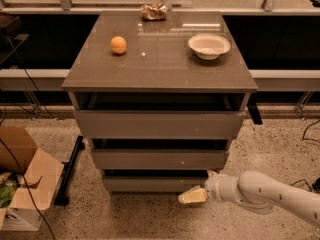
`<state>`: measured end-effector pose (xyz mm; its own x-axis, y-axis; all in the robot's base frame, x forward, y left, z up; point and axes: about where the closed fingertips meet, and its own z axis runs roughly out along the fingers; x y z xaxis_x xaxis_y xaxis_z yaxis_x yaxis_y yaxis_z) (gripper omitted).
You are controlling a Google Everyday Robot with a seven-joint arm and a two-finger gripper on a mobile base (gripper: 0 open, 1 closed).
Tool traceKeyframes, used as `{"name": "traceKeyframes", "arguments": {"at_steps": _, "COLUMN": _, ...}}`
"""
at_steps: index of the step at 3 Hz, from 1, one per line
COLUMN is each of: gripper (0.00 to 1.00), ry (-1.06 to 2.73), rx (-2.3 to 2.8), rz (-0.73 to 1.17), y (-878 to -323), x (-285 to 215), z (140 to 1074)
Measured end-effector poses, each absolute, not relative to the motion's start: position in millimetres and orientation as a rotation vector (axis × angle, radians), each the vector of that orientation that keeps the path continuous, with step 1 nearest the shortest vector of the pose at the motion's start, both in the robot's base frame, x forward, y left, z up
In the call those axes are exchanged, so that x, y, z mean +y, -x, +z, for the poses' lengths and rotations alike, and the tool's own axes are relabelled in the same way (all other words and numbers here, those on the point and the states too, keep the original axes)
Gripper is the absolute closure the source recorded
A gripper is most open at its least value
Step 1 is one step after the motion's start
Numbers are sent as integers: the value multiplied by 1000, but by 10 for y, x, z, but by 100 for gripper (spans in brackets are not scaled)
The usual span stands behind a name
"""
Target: Open bottom drawer
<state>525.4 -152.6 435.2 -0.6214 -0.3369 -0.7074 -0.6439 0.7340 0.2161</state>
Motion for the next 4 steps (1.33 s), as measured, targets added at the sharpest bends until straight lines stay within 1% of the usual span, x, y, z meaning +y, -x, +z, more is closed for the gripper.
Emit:
{"name": "traceKeyframes", "arguments": {"at_steps": 1, "gripper": 0, "ry": 682, "rx": 2303, "rz": 656, "y": -5310, "x": -1543, "z": 3819}}
{"name": "traceKeyframes", "arguments": {"at_steps": 2, "gripper": 0, "ry": 678, "rx": 2309, "rz": 655, "y": -5330, "x": -1525, "z": 3758}}
{"name": "traceKeyframes", "arguments": {"at_steps": 3, "gripper": 0, "ry": 659, "rx": 2341, "rz": 648, "y": -5430, "x": -1438, "z": 3459}}
{"name": "traceKeyframes", "arguments": {"at_steps": 4, "gripper": 0, "ry": 613, "rx": 2366, "rz": 624, "y": -5632, "x": -1441, "z": 2939}}
